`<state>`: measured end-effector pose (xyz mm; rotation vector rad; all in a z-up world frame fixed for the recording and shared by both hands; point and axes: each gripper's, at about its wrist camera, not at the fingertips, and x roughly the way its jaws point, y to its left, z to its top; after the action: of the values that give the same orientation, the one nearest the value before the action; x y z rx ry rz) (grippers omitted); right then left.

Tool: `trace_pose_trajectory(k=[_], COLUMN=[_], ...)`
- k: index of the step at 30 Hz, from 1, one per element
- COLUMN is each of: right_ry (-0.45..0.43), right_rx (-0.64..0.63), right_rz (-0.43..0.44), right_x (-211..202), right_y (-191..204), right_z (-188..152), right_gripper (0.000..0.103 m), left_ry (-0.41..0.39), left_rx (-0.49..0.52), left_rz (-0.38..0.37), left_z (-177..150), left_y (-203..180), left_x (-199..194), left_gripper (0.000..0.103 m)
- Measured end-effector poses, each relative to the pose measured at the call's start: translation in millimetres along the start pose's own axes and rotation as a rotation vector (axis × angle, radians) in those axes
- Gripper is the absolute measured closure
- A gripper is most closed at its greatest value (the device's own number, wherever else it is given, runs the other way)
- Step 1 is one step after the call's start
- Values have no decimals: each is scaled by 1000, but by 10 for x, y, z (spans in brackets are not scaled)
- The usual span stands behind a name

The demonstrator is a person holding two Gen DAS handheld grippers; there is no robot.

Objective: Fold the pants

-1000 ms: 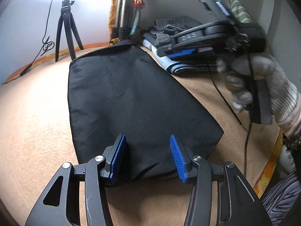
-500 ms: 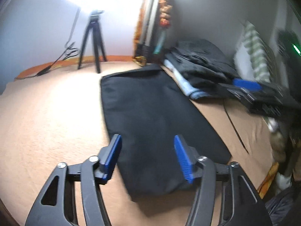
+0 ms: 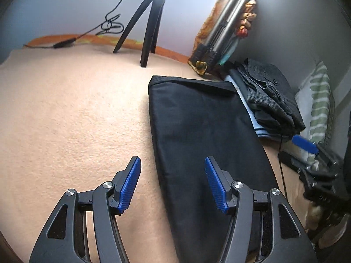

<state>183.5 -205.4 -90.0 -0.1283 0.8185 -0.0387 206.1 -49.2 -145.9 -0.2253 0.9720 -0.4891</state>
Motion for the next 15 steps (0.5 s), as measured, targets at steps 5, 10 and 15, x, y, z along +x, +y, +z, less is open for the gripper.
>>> trace_pose_trajectory(k=[5, 10, 15], right_ry=[35, 59, 99], right_rx=[39, 110, 243], right_rz=[91, 222, 339], right_x=[180, 345, 605], right_y=[-114, -256, -489], right_z=[-36, -42, -64], right_gripper=[23, 23, 23], left_ry=[5, 28, 67], left_rx=[-27, -83, -88], left_rz=[-7, -1, -27], left_z=[46, 65, 66], left_y=[20, 50, 48], left_x=[61, 134, 242], left_gripper=[43, 43, 43])
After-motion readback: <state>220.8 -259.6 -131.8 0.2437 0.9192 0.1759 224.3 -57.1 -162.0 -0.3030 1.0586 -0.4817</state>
